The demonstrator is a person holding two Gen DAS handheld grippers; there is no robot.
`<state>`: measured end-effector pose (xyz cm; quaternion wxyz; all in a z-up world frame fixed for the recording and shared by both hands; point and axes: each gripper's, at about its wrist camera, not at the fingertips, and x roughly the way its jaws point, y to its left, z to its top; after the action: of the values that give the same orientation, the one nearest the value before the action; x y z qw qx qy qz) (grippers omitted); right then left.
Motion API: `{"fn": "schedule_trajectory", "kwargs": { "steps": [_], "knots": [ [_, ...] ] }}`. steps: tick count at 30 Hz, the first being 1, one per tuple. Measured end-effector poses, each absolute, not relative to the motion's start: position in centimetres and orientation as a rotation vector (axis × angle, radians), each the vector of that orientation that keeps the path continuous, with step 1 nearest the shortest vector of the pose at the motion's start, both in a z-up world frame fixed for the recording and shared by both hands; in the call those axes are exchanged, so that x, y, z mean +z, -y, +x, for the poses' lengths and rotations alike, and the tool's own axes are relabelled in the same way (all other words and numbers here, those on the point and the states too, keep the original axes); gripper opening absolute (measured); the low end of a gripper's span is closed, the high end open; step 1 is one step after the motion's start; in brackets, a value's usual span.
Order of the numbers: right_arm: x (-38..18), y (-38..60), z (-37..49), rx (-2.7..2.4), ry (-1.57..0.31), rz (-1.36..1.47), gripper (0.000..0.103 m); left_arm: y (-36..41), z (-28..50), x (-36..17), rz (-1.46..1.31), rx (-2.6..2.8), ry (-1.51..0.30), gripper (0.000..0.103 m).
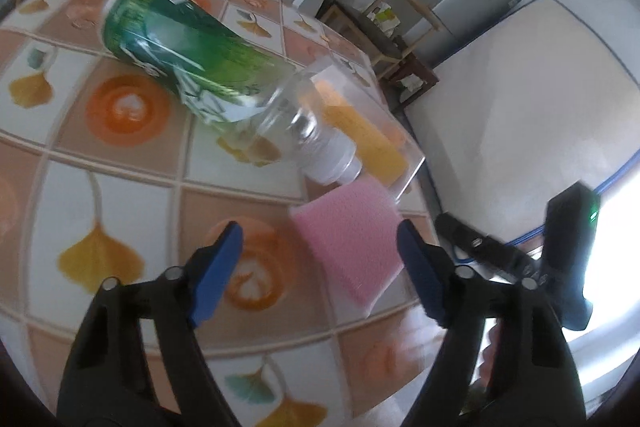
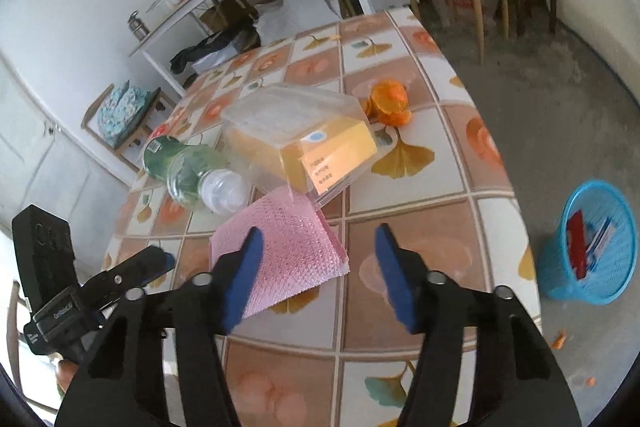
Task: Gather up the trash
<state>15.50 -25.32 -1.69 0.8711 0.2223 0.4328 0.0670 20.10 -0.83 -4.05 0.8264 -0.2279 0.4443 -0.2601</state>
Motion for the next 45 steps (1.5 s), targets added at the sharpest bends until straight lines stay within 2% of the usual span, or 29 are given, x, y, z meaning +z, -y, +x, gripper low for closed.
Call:
{"fn": "schedule_trajectory", "kwargs": {
  "steps": [4,6,9,14,18,22,23,24,35,37,41,45],
  "knots": [
    [-2.3,25.2,15.8,0.146,-0.921,0.487,0.043,2.2,20.9,-4.4,-0.474,-0.568,-0.957,0.060],
    [-2.7,25.3,15.9,0.157,-0.931,0.502,0.038,2.8,21.2,-4.9,-0.454,-0.568,-0.981,0.049],
    [-3.1,25.3,15.6,0.161,-0.948,0.512,0.034,3.2,21.4,-5.7,-0.447,-0.561,-1.010,0.039],
    [-3.7,25.3,14.7,0.169,-0.977,0.523,0.027,4.0,20.5,-6.6,-0.423,-0.559,-1.020,0.031],
    [-3.9,24.9,13.9,0.180,-0.985,0.532,0.026,4.4,19.7,-6.6,-0.396,-0.571,-1.020,0.023],
    [-3.6,24.9,12.7,0.166,-0.978,0.536,0.026,4.8,18.6,-6.5,-0.386,-0.587,-1.030,0.019],
    [-3.5,25.0,12.4,0.164,-0.975,0.539,0.026,4.9,18.2,-6.5,-0.381,-0.595,-1.035,0.013],
    [-3.4,25.1,12.1,0.158,-0.972,0.538,0.026,4.9,17.6,-6.6,-0.374,-0.600,-1.037,0.012],
    [-2.1,27.4,9.7,0.069,-0.937,0.573,0.027,4.0,14.1,-5.5,-0.316,-0.652,-0.990,0.014],
    [-2.0,27.8,9.7,0.060,-0.933,0.583,0.031,3.3,14.0,-5.3,-0.313,-0.649,-0.982,0.018],
    [-1.9,28.3,10.0,0.047,-0.916,0.601,0.046,2.6,14.1,-4.5,-0.298,-0.628,-0.955,0.036],
    [-2.0,28.6,10.3,0.046,-0.914,0.611,0.048,1.4,14.8,-3.7,-0.312,-0.605,-0.936,0.045]
  ]
}}
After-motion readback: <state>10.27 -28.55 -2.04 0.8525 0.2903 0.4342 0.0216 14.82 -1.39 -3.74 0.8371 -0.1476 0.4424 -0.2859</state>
